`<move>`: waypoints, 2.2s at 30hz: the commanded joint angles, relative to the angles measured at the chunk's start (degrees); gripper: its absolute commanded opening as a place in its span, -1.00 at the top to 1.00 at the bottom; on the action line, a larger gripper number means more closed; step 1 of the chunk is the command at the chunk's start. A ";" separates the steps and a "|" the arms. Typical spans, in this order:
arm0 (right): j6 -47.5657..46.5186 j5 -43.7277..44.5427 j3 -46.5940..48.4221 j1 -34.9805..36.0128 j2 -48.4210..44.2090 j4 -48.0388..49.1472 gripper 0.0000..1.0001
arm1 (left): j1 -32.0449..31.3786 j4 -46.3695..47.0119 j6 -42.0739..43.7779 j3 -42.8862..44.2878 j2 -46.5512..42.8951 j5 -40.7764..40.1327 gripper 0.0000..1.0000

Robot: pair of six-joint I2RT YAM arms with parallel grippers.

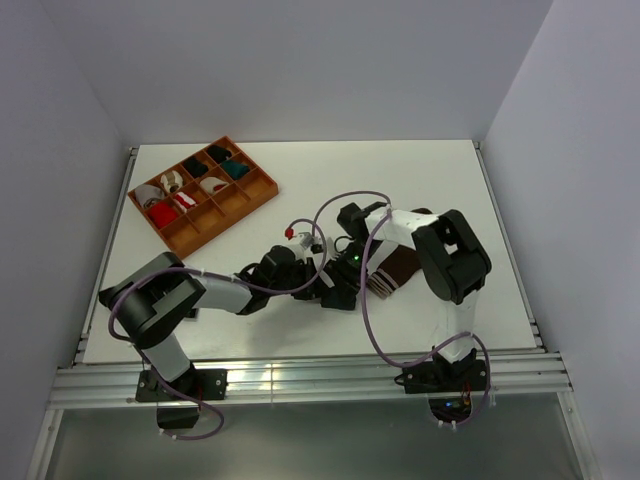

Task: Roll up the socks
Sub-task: Roll the sock at the center of the board, then pick up the sock at the center of the board.

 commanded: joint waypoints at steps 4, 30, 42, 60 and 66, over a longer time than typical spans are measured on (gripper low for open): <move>-2.32 15.66 -3.95 1.69 -1.83 10.58 -0.10 | -1.80 -7.69 1.97 1.40 3.99 0.32 0.85; 6.99 19.52 -3.42 0.99 2.82 10.67 0.84 | -2.16 -13.05 0.65 4.12 2.24 -3.46 0.78; 17.63 19.44 -0.18 0.81 5.37 13.40 1.00 | -0.84 -20.79 -15.33 0.70 -14.18 -16.36 -0.12; 25.03 5.83 7.12 -0.07 10.47 13.05 1.00 | -9.71 4.34 -44.69 -10.29 -8.32 -28.50 -0.21; 23.18 -2.08 6.16 -2.26 9.06 10.77 1.00 | -11.47 7.78 -51.29 -11.78 -5.85 -35.09 -0.21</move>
